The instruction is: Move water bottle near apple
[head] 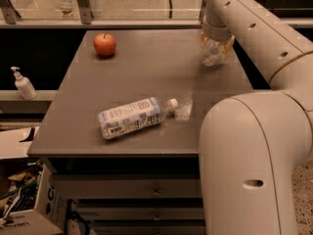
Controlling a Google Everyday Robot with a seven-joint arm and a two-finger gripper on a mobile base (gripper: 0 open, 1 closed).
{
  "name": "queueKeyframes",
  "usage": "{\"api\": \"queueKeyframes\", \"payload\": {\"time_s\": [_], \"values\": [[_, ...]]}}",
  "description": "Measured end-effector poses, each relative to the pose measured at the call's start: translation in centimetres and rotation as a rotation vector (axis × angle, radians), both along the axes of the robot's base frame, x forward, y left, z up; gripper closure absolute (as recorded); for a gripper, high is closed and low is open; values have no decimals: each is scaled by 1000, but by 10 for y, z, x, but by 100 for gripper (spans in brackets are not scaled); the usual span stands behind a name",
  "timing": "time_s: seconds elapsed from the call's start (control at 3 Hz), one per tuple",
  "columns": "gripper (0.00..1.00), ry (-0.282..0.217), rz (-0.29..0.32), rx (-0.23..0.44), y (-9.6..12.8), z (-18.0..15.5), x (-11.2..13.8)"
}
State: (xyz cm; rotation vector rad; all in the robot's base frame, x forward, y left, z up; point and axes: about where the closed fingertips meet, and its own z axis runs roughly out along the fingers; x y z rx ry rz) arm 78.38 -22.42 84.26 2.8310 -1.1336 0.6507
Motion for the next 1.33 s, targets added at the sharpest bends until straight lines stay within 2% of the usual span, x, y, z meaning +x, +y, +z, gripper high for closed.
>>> {"api": "queueKeyframes", "payload": {"time_s": [0.33, 0.67, 1.0, 1.33], "values": [[65, 19, -4, 31, 8, 2, -5], [88, 42, 16, 79, 22, 7, -13], [100, 65, 99, 130, 49, 16, -25], [100, 95, 251, 160, 88, 25, -42]]}}
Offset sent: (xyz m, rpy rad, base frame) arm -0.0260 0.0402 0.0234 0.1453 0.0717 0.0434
